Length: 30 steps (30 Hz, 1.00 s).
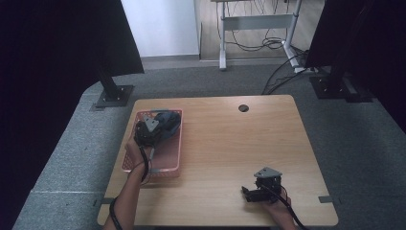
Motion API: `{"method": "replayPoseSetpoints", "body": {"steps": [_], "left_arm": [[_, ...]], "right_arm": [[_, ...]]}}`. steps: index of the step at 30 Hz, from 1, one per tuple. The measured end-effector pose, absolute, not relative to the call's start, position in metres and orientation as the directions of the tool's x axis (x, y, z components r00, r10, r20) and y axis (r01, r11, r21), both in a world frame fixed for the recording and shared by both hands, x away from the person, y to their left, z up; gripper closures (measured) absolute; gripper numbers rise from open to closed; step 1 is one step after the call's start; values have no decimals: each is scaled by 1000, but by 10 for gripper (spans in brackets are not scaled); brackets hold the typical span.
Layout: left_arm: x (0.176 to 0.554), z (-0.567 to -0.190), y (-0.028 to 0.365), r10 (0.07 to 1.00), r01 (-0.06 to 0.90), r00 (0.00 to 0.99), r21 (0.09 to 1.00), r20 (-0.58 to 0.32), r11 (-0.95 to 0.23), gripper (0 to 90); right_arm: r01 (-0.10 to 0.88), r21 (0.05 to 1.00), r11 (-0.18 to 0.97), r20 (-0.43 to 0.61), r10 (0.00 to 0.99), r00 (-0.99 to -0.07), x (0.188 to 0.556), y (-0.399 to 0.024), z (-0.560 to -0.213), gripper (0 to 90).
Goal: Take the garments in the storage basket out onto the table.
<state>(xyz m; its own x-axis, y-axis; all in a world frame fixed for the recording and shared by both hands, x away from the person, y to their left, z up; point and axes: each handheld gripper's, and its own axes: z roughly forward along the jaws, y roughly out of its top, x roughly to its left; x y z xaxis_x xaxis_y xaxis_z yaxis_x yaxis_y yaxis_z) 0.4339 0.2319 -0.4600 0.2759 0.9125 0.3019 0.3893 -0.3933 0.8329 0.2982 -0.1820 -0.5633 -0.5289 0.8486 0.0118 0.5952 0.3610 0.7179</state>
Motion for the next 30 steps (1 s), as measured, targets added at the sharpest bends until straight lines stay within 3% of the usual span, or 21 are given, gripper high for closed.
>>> {"method": "replayPoseSetpoints", "body": {"steps": [30], "left_arm": [[419, -434, 233, 926, 295, 267, 892, 268, -343, 665]], "right_arm": [[594, 718, 362, 11, 848, -530, 298, -182, -563, 8]]}}
